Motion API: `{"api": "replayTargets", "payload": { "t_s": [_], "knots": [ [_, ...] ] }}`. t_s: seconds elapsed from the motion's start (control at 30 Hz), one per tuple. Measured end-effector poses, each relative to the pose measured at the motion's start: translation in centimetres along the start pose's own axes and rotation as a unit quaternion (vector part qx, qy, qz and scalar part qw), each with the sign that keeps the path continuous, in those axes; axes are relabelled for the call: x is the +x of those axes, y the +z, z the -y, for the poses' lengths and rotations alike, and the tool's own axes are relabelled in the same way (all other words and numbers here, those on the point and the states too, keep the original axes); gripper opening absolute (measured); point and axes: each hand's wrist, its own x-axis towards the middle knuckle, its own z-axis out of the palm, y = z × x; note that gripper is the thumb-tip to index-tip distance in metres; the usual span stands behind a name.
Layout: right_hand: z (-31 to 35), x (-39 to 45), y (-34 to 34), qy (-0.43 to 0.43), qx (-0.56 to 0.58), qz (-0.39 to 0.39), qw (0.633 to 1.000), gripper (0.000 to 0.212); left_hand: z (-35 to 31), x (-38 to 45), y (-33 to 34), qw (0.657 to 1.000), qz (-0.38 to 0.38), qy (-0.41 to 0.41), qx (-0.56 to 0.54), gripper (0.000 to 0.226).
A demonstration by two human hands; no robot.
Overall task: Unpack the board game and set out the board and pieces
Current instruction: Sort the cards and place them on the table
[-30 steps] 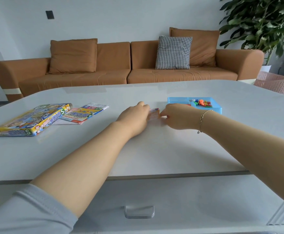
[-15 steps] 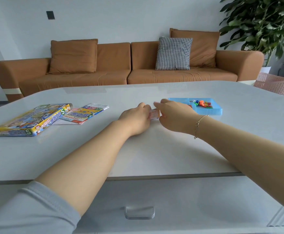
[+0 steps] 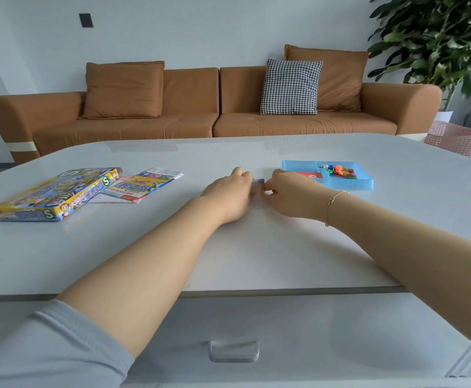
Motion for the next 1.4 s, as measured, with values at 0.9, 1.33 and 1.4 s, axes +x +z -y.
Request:
{"api": "replayTargets", "payload": {
  "t_s": [0.9,1.33,1.4],
  "knots": [
    [-1.3,0.4,-0.1,-0.011,0.109,-0.07,0.992,0.019,1.3,-0.2,-0.7,0.997,0.002,0.001,-0.08,0.03],
    [-1.3,0.4,0.0,-0.008,0.19,-0.083,0.978,0.018,0.5,0.1,-0.4,0.999,0.011,-0.009,-0.031,0.014],
    [-1.2,0.4,0.2,-0.002,0.194,-0.087,0.977,0.013,0.6,0.1,-0.3,1.0,0.003,-0.01,-0.025,0.017]
  ]
}}
